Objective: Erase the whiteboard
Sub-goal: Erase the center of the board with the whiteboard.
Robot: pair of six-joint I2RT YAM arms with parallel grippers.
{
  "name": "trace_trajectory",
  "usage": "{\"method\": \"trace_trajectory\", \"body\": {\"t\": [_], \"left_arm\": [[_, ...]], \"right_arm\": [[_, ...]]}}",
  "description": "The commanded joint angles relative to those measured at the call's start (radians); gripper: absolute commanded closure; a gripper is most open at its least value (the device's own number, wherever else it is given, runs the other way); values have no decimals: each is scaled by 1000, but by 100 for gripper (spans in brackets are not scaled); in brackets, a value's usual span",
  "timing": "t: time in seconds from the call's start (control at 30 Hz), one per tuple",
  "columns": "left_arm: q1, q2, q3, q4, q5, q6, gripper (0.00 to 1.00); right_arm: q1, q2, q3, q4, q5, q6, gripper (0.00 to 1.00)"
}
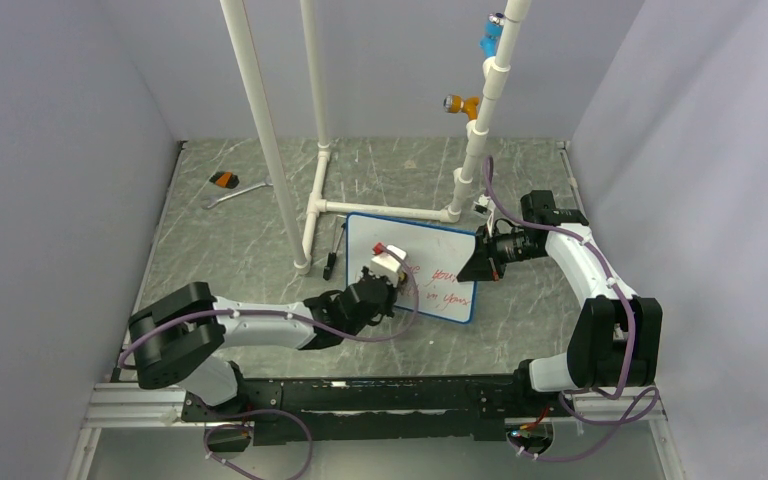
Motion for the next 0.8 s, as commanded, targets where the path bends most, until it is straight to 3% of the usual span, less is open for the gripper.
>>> {"method": "trace_trajectory", "body": {"t": [0.0, 0.2, 0.33, 0.5, 0.77], "left_arm": [[121, -49, -100, 0, -15, -92, 100], [142, -83, -121, 55, 61, -77, 100], [86, -80, -110, 144, 115, -20, 100], [-17, -23, -11, 171, 58, 90, 100], [12, 32, 132, 2, -117, 122, 100]], "right_arm": [[10, -20, 11, -47, -71, -38, 100], [10, -17, 11, -44, -71, -35, 100], [10, -15, 11, -42, -71, -33, 100], [10, -11, 12, -44, -70, -35, 100], [10, -12, 12, -46, -71, -35, 100]]}}
